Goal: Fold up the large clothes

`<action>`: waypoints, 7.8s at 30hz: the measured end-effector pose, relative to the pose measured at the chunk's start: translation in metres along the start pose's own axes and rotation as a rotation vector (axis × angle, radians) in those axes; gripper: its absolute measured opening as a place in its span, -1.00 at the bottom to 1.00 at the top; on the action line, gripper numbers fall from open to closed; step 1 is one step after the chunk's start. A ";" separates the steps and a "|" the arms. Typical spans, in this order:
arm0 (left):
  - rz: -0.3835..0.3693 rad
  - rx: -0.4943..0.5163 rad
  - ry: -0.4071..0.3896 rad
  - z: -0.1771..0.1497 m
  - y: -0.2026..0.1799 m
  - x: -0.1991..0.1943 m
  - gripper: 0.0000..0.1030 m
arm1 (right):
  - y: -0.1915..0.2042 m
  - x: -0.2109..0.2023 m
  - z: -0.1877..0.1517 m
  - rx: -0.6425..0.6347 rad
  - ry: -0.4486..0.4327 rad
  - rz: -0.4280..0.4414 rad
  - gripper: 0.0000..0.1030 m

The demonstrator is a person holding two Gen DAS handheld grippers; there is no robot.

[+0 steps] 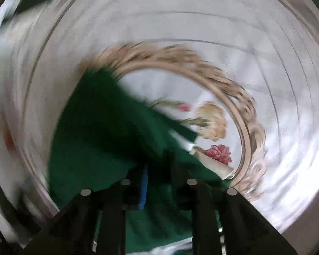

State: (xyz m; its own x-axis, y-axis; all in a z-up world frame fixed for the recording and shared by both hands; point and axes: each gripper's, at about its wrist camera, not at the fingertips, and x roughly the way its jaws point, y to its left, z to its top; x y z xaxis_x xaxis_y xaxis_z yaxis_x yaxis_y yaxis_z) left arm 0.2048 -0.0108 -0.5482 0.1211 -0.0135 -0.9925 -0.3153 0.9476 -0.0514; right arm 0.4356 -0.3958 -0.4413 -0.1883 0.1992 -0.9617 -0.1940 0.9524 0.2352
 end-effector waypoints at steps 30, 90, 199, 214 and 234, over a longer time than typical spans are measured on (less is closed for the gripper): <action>0.014 0.181 0.012 -0.053 -0.058 -0.032 1.00 | -0.102 -0.038 -0.116 0.278 -0.102 0.011 0.42; -0.422 0.299 0.059 0.098 -0.085 0.022 1.00 | -0.132 0.078 -0.220 0.349 -0.221 0.667 1.00; -0.118 0.371 -0.715 -0.008 -0.060 -0.559 1.00 | 0.249 -0.539 -0.481 0.348 -1.024 -0.617 1.00; -0.112 0.370 -0.699 -0.020 -0.058 -0.567 1.00 | 0.263 -0.552 -0.497 0.318 -1.035 -0.616 1.00; -0.103 0.351 -0.723 -0.030 -0.057 -0.572 1.00 | 0.264 -0.565 -0.490 0.282 -1.020 -0.599 1.00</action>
State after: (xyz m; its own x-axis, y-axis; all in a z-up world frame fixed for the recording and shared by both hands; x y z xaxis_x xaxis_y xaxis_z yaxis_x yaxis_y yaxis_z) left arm 0.1252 -0.0670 0.0192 0.7499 -0.0098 -0.6615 0.0293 0.9994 0.0185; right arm 0.0187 -0.3703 0.2328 0.7277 -0.3203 -0.6065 0.2497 0.9473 -0.2006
